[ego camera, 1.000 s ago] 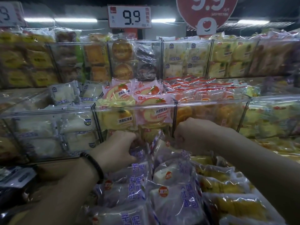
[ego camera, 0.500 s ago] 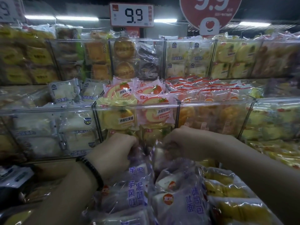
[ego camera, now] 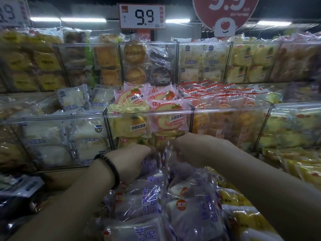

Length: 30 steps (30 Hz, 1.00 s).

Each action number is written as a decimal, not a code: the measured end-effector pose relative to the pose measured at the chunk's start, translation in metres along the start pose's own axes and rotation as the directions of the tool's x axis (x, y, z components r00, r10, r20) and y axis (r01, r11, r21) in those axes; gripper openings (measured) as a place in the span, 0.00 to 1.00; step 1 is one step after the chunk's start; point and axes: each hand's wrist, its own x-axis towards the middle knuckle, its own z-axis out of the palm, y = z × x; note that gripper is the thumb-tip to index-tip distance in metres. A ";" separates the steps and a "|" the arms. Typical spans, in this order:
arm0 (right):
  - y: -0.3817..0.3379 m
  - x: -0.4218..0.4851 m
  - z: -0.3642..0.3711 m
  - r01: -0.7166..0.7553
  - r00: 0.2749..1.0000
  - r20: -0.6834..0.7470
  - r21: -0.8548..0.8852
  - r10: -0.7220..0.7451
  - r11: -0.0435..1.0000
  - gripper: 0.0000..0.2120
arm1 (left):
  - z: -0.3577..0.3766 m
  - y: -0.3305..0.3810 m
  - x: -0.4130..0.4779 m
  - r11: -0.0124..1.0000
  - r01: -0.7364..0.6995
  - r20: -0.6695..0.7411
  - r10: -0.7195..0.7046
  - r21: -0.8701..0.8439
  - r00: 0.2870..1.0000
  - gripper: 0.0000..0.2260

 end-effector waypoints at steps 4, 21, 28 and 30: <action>-0.014 0.003 0.003 0.003 1.000 0.016 -0.074 -0.002 0.997 0.16 | -0.004 0.007 0.004 0.989 -0.026 -0.029 0.031 0.146 0.999 0.31; 0.027 -0.021 0.002 -0.130 0.990 -0.035 0.179 0.138 0.975 0.09 | -0.010 0.028 0.009 0.999 -0.002 -0.118 -0.004 -0.054 0.993 0.10; 0.040 -0.019 0.019 -0.109 0.980 -0.129 0.289 0.152 0.951 0.09 | -0.004 0.036 0.021 0.997 0.049 -0.111 -0.042 0.059 0.993 0.07; 0.040 -0.017 0.022 -0.137 0.965 -0.176 0.298 0.196 0.945 0.08 | -0.003 0.041 0.022 0.988 0.092 -0.156 -0.072 0.125 0.985 0.08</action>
